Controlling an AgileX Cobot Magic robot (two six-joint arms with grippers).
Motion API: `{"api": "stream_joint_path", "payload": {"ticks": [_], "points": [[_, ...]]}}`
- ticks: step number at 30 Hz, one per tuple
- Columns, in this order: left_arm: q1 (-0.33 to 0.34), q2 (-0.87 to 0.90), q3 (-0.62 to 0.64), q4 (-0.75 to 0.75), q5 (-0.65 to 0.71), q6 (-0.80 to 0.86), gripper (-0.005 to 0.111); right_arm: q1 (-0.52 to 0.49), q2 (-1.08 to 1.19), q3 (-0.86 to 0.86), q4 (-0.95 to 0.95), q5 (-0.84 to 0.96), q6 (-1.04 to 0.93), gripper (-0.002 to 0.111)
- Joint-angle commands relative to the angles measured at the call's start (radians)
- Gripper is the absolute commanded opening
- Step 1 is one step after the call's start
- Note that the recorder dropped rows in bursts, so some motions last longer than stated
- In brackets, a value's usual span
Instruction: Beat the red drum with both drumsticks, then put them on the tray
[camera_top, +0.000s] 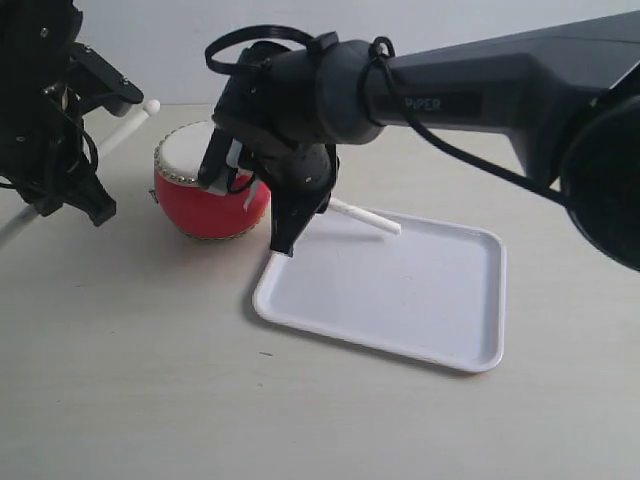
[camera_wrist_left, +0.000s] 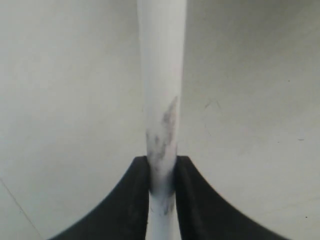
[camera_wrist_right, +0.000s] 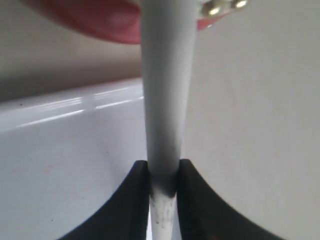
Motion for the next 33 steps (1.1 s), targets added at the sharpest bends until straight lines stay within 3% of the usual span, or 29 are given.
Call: {"api": "stream_joint_path", "payload": {"ticks": [1,11,16,22,26,33], "points": [[0.004,-0.038,-0.006,0.007,0.006,-0.018,0.000,-0.004,0.021,-0.006,-0.022,0.031,-0.010,0.000],[-0.006,-0.049,-0.006,-0.091,-0.051,-0.030,0.000,-0.004,-0.138,-0.006,-0.054,0.039,0.053,0.000],[-0.085,-0.116,-0.006,-0.331,-0.167,0.123,0.000,-0.052,-0.290,-0.006,0.103,0.070,0.053,0.000],[-0.165,-0.178,-0.006,-0.474,-0.304,0.166,0.000,-0.157,-0.350,-0.006,0.257,0.196,0.012,0.000],[-0.185,-0.182,-0.006,-0.673,-0.401,0.240,0.000,-0.228,-0.351,-0.006,0.412,0.242,-0.079,0.000],[-0.185,-0.140,-0.006,-0.975,-0.420,0.328,0.000,-0.292,-0.351,-0.006,0.576,0.242,-0.140,0.000]]}}
